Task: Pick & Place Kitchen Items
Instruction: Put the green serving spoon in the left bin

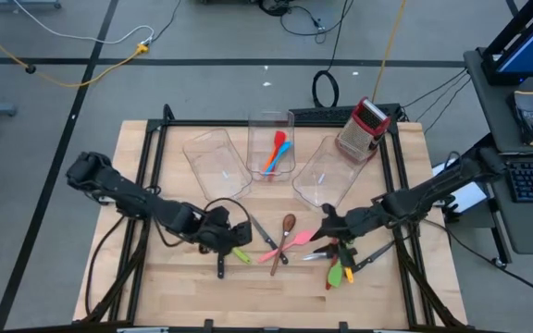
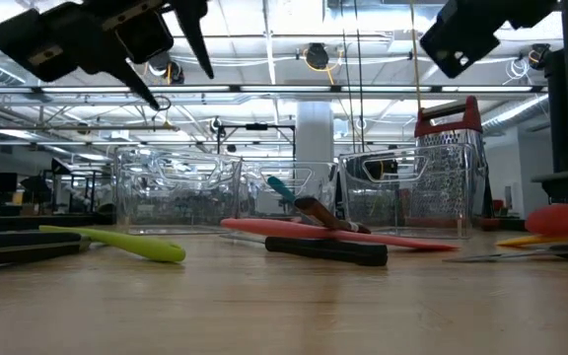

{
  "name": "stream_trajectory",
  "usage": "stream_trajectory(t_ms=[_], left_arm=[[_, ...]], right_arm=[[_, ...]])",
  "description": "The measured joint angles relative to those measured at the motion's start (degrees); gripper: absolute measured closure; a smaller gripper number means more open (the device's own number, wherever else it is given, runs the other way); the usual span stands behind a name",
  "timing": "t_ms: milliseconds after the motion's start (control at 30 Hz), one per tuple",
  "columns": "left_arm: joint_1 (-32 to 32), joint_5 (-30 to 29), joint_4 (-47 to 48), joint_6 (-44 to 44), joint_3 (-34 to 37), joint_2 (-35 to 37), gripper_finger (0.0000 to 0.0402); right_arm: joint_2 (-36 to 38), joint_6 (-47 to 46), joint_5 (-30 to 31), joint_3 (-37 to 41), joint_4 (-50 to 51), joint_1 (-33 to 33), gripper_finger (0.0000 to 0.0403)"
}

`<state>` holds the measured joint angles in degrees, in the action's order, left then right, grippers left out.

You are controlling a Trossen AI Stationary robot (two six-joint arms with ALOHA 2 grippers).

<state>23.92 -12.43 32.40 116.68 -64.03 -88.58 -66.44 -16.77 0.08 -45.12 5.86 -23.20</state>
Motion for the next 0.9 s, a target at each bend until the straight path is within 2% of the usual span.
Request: stream_trajectory(t_ms=[167, 400, 700, 900], left_arm=[[0.96, 4.05, 7.04, 7.97, -2.98, -4.71, 0.0172], [1.51, 4.69, 6.4, 18.38, -3.04, -8.55, 0.0172], [-0.6, 4.66, 4.32, 21.26, -3.06, -12.69, 0.0172], [-0.58, 7.28, 3.77, 25.52, -3.06, -15.02, 0.0172]], right_arm=[[5.89, 2.95, 1.47, 0.02, 8.64, -0.02, 0.0248], [12.87, 5.63, 1.62, 0.02, 17.05, -0.02, 0.0248], [18.14, 10.42, 1.62, 0.02, 21.49, -0.02, 0.0248], [20.73, 11.77, 1.46, 0.02, 25.07, -0.02, 0.0248]])
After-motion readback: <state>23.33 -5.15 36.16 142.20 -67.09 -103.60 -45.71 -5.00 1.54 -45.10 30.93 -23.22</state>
